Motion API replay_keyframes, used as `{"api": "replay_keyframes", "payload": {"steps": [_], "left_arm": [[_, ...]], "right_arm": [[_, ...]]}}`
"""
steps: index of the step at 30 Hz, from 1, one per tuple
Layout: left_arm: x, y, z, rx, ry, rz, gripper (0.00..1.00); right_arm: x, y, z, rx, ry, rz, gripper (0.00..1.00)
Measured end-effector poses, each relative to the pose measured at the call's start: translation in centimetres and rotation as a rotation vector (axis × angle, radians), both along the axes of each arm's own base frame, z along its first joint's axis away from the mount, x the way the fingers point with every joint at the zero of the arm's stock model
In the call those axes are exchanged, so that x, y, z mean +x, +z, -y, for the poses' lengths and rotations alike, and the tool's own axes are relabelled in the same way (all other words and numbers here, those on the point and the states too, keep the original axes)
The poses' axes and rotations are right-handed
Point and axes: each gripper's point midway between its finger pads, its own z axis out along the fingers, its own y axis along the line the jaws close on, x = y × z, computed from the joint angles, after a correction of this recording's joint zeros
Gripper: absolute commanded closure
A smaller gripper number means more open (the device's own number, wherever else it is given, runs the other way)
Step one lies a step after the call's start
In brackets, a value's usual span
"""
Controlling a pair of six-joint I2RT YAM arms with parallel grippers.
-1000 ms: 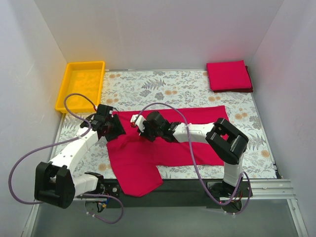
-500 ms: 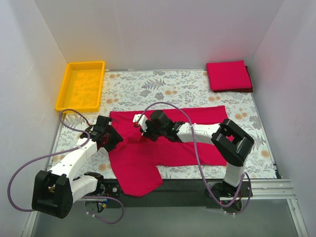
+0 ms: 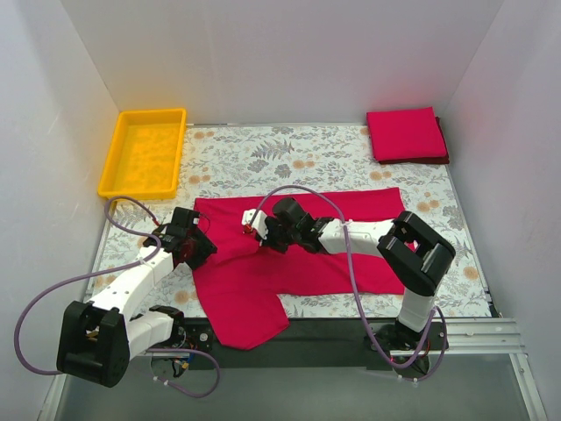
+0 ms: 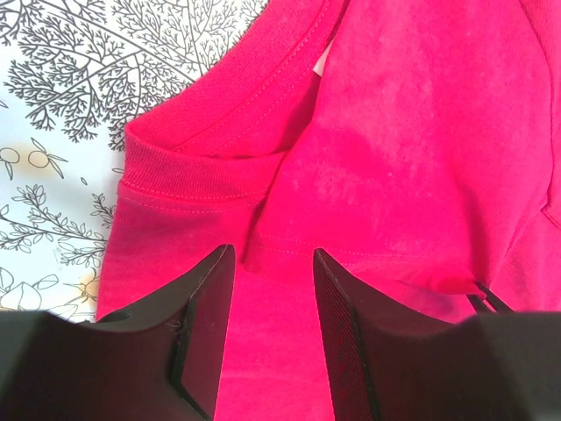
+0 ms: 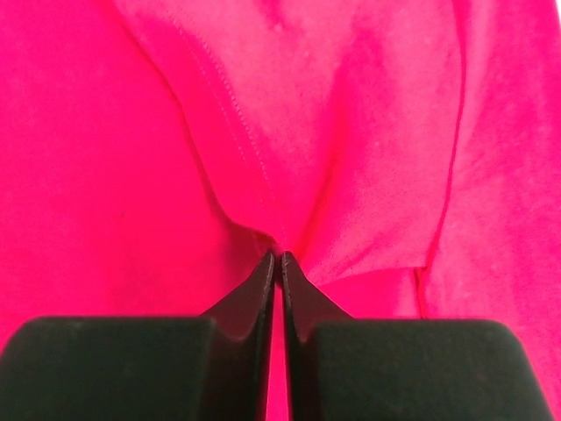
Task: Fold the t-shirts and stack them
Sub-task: Fold the tshirt
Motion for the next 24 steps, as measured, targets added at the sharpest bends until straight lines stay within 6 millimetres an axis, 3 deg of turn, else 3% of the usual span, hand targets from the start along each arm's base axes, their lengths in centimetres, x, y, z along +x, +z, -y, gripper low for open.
{"api": "replay_keyframes", "payload": {"steps": [9,15,19,24], "left_arm": [[0.7,1.0,-0.2,0.017,-0.006,0.022,0.6],[1.1,1.0,0.1,0.013,-0.012,0.018,0.61],[0.9,0.3,0.4,-0.001,-0.021,0.001,0.62],[0.5,-0.4,0.7,-0.013,-0.032,-0.031,0.62]], "right_arm": [[-1.8,-1.1,1.6,-0.075,0.041,-0.065,0.66],[-1.4,1.8,3.2,-0.042,-0.016,-0.036,0.61],[0.2,3.9,4.2,0.021,-0.122,-0.075,0.6],[0.7,4.0,4.8,0.081,-0.306,-0.246,0.57]]}}
